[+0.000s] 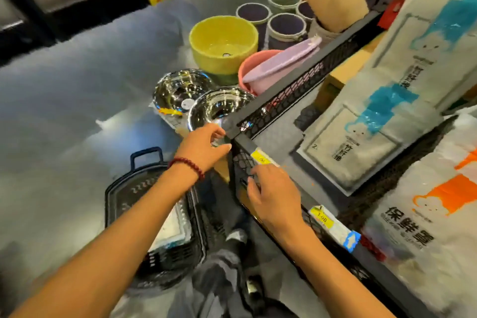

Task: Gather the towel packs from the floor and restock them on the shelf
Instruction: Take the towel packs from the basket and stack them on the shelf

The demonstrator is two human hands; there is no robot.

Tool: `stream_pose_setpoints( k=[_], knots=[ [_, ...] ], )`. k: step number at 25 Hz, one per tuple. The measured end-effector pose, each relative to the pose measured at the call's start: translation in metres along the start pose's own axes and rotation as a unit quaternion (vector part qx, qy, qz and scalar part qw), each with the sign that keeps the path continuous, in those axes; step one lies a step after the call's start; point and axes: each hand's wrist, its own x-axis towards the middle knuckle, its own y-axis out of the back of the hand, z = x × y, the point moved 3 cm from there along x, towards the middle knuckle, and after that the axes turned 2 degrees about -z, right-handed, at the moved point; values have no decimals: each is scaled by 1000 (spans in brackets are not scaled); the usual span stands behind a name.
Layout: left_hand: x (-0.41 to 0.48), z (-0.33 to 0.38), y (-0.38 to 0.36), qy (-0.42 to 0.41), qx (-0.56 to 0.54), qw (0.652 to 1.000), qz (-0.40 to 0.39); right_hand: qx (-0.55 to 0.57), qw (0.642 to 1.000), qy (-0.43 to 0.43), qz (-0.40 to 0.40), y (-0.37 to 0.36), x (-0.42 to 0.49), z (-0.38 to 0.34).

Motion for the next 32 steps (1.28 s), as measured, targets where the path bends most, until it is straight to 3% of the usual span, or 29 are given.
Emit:
stream_pose_setpoints(
  k=[3, 7, 10, 15, 22, 26, 32],
  knots=[
    [-73, -72, 10, 121, -20, 992, 21, 13, 992, 65, -108, -38, -10, -37],
    [-158, -166, -5, 289, -70, 955, 16, -14, 959, 85, -270, -111, -23, -67],
    [-196, -222, -15, 377, -106, 920, 13, -34, 938, 77, -336, -162, -27, -77],
    [-207, -324, -31, 443, -130, 887, 2, -60, 917, 31, -393, -264, -12, -90],
    [-163, -489, -71, 447, -130, 885, -17, -19, 909, -56, -412, -461, 23, -90],
    [-132, -583, -127, 448, -151, 881, -3, 17, 921, -144, -362, -581, 50, -51],
    [-113, -652, -179, 433, -183, 873, 129, -11, 926, -218, -307, -722, 81, 9]
  ],
)
